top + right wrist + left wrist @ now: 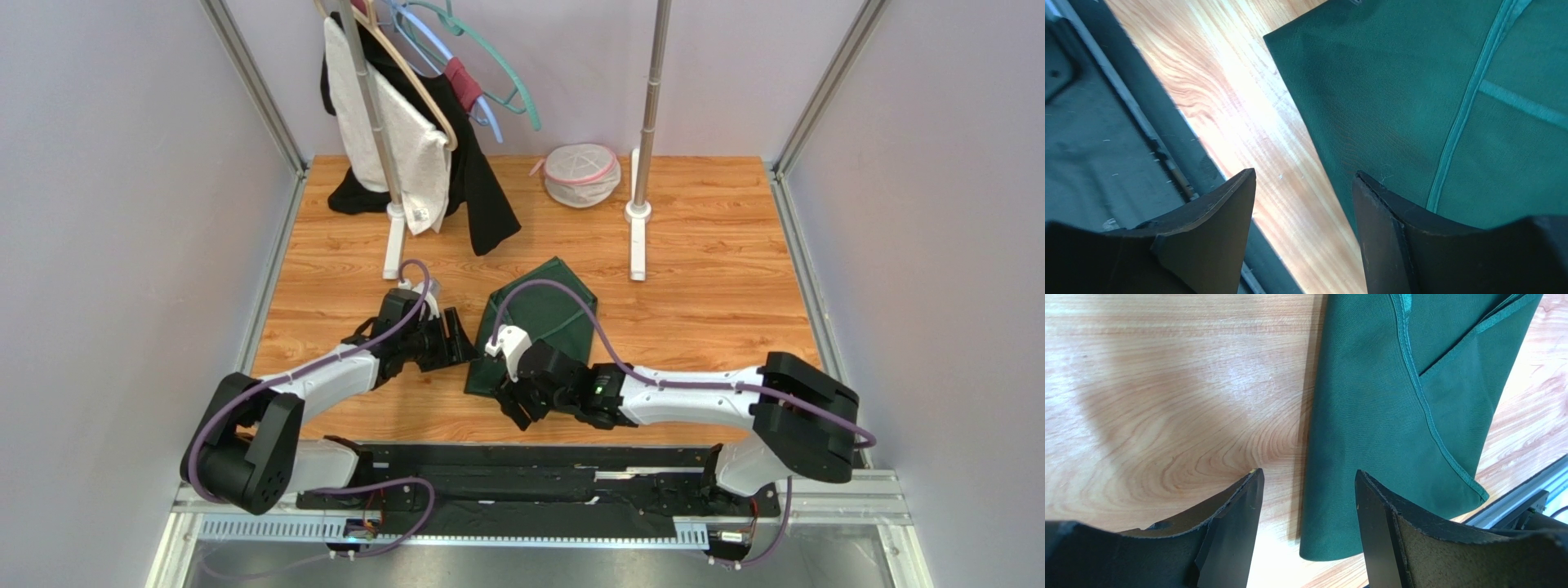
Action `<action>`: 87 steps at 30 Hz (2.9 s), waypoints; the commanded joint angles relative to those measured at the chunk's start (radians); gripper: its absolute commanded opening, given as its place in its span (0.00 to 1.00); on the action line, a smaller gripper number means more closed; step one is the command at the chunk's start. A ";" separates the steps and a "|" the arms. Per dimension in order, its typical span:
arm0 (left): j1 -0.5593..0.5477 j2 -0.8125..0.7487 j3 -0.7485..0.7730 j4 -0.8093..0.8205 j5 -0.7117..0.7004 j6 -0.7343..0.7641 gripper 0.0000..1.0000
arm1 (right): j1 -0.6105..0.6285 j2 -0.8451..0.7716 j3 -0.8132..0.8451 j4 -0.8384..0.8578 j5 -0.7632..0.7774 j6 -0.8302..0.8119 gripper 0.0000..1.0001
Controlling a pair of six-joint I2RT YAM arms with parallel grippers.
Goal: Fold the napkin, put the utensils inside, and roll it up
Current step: Roll the napkin with the utensil
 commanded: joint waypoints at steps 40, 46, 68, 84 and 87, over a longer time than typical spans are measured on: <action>-0.005 -0.114 0.049 -0.107 -0.091 0.048 0.68 | 0.110 0.271 0.165 -0.083 0.154 -0.227 0.00; -0.005 -0.238 0.011 -0.171 -0.124 0.042 0.75 | -0.019 0.222 0.208 -0.132 -0.093 -0.144 0.00; -0.005 -0.163 -0.130 0.073 0.073 -0.179 0.82 | -0.312 0.388 0.288 -0.077 -0.589 -0.043 0.00; -0.005 -0.039 -0.138 0.142 0.139 -0.205 0.32 | -0.328 0.383 0.262 -0.048 -0.570 -0.034 0.00; -0.005 -0.045 -0.135 0.123 0.144 -0.204 0.16 | -0.329 0.377 0.263 -0.042 -0.566 -0.029 0.00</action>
